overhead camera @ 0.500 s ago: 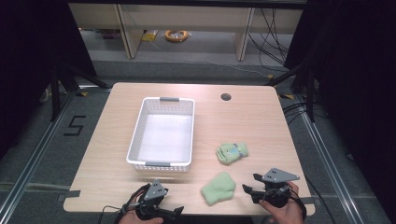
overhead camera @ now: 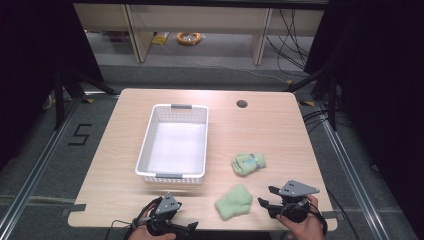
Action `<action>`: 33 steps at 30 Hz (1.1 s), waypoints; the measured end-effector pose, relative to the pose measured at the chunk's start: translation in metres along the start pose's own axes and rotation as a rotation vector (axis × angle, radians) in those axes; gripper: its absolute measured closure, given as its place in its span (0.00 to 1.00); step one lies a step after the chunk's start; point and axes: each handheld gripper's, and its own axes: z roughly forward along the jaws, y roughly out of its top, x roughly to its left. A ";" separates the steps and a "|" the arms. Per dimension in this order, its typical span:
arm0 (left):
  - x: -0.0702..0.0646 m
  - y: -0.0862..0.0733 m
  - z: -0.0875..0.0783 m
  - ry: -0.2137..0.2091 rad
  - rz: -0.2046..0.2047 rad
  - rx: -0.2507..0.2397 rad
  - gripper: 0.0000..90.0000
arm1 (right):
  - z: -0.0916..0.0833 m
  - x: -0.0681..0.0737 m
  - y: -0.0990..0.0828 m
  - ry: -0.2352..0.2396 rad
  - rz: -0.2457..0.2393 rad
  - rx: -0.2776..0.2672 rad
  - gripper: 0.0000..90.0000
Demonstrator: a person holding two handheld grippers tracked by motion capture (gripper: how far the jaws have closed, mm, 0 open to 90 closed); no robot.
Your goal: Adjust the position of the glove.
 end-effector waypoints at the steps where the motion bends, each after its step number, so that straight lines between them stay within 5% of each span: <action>1: -0.002 0.000 0.001 -0.008 -0.034 -0.012 0.18 | 0.000 0.000 0.000 0.007 -0.001 0.000 0.47; 10: -0.005 0.006 0.005 0.006 0.016 -0.003 0.18 | 0.003 0.004 0.005 0.017 -0.017 0.004 0.46; 19: -0.011 0.017 0.015 -0.017 0.005 -0.013 0.20 | 0.010 0.007 0.017 0.028 -0.049 0.007 0.46; 33: -0.021 0.042 0.039 -0.046 0.061 0.002 0.32 | 0.035 0.009 0.036 0.110 -0.078 0.050 0.54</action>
